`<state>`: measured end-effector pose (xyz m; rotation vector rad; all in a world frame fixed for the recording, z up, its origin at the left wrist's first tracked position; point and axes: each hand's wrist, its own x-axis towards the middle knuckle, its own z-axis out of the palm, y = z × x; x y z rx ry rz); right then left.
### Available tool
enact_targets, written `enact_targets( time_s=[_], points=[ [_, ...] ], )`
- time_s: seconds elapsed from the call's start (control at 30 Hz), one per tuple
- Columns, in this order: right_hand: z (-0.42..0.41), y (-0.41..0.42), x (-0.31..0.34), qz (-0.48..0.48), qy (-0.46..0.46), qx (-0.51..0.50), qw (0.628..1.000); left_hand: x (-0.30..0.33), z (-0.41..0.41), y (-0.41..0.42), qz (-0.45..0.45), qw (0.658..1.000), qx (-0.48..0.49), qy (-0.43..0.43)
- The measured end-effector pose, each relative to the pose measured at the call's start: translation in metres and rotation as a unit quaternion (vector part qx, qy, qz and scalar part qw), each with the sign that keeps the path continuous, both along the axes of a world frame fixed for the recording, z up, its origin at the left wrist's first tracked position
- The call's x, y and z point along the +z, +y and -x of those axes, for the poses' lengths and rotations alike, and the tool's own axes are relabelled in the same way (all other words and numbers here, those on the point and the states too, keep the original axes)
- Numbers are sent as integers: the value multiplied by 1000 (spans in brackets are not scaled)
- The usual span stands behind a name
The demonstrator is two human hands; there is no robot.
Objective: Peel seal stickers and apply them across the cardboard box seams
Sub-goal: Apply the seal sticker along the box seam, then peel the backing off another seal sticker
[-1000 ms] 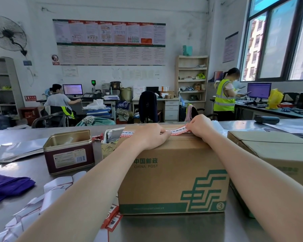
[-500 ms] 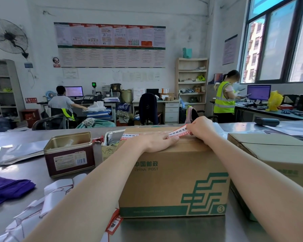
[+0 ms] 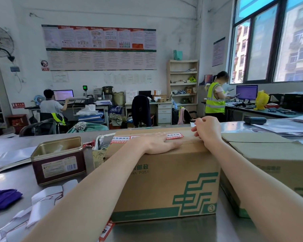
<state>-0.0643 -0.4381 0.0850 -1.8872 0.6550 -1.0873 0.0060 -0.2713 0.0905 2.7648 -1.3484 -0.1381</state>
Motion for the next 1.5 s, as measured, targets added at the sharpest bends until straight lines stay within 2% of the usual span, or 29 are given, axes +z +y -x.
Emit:
enact_targets(
  time_s=[0.23, 0.33, 0.43, 0.5, 0.57, 0.67, 0.87, 0.97, 1.07, 1.17, 1.27, 1.43, 1.5],
  points=[
    [1, 1, -1, 44, 27, 26, 998, 1, 15, -31, 21, 998, -57, 23],
    [3, 4, 2, 133, 73, 33, 988, 1, 13, -21, 38, 996, -67, 48],
    [0, 13, 4, 245, 135, 92, 956, -1, 4, -5, 46, 995, -60, 57],
    [-5, 18, 3, 286, 219, 153, 920, -2, -2, 6, 46, 997, -45, 47],
    [-3, 24, 3, 320, 310, 171, 879, -3, -4, 16, 37, 999, -31, 25],
    [6, 35, 5, 327, 347, 163, 864, -6, 0, 28, 41, 999, -21, -14],
    [21, 62, -1, 347, 334, 160, 861, -13, 26, 54, 97, 992, 2, -83],
    [32, 89, -12, 349, 290, 167, 876, -28, 35, 82, 185, 969, 28, -163],
    [48, 124, -28, 347, 196, 173, 901, -54, 37, 115, 291, 935, 58, -194],
    [60, 160, -49, 393, 138, 180, 891, -84, 44, 147, 345, 913, 108, -187],
    [63, 192, -77, 363, 118, 242, 892, -115, 50, 177, 366, 903, 153, -162],
    [53, 225, -144, 327, 208, 310, 868, -157, 51, 213, 257, 934, 230, -90],
    [46, 233, -165, 306, 220, 328, 866, -176, 50, 222, 270, 928, 253, -53]
  ],
)
